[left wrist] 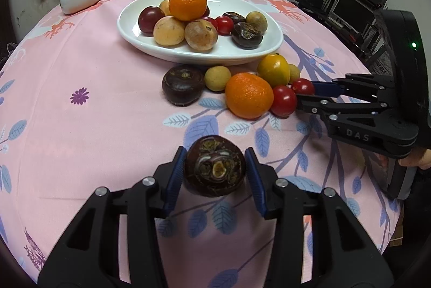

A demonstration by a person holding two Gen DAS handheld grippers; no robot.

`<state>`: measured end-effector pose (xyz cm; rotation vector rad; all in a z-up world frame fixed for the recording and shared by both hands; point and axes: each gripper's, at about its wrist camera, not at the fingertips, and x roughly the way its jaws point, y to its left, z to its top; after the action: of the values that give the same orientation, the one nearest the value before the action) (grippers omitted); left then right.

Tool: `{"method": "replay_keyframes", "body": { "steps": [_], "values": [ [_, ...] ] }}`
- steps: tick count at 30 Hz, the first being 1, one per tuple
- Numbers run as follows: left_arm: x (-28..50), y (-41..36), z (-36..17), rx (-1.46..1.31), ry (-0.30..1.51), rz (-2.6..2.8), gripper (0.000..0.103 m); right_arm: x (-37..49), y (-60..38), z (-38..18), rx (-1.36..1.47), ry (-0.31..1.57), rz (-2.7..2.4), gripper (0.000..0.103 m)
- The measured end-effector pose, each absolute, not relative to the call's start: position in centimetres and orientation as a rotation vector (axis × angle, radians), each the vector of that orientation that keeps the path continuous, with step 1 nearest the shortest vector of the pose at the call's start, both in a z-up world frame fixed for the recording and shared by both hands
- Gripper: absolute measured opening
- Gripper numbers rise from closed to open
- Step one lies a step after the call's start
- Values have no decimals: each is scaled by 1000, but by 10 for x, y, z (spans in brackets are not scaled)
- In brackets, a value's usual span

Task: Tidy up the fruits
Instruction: 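Grasp a mangosteen with the left tool while the right tool grasps a red tomato, then carry both fruits onto the white plate and open both tools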

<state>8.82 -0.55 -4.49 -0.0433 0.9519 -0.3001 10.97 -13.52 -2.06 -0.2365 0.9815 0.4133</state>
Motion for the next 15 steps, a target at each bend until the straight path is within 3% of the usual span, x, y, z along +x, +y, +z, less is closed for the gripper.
{"method": "replay_keyframes", "body": {
  "steps": [15],
  "values": [
    [85, -3, -9, -36, 913, -283, 44, 86, -175, 15, -146, 891, 397, 32]
  ]
}}
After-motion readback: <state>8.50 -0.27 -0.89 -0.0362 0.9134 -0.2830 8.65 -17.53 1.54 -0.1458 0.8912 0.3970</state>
